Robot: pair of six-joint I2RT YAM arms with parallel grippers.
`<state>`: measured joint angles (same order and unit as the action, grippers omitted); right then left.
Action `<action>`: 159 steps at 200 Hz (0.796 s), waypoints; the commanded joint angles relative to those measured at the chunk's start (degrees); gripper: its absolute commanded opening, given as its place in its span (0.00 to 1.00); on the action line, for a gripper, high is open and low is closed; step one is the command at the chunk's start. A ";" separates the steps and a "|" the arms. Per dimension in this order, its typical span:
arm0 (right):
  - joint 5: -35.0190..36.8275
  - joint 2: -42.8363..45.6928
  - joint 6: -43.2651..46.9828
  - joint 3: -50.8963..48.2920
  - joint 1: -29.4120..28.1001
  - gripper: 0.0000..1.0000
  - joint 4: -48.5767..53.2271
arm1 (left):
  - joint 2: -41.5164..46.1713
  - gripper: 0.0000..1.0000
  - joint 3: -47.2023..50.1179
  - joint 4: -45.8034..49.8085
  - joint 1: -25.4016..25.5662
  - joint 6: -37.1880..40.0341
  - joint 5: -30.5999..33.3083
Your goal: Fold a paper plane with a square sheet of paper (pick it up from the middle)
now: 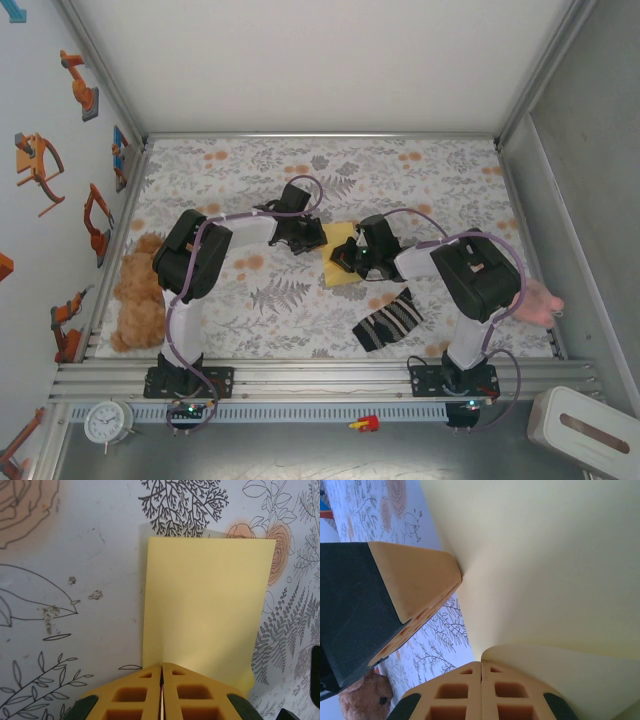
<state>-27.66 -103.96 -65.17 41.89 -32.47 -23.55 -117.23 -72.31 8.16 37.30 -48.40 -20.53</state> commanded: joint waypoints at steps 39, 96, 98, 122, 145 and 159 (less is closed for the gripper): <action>-0.50 -0.85 -0.75 -0.80 -0.31 0.00 -1.46 | -1.33 0.10 0.31 2.56 0.06 -0.73 0.23; -0.62 -1.58 -0.92 -0.84 -0.31 0.00 -1.21 | -1.14 0.10 0.42 2.56 0.17 -0.82 0.18; -0.66 -1.66 -0.92 -0.84 -0.31 0.00 -1.27 | -1.15 0.10 0.42 2.56 0.22 -0.82 0.22; -1.21 -2.03 -1.27 -0.88 -0.31 0.00 -2.32 | -1.24 0.10 0.42 2.51 0.21 -0.82 0.11; -1.43 -2.11 -1.45 -0.96 -0.31 0.00 -2.61 | -1.24 0.10 0.42 2.50 0.20 -0.79 0.17; -1.37 -2.23 -1.45 -1.04 -0.32 0.00 -2.57 | -1.20 0.10 0.50 2.54 0.28 -0.77 0.22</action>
<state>-28.77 -105.21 -66.06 41.60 -32.47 -24.97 -117.23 -72.31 8.16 37.30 -48.45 -20.53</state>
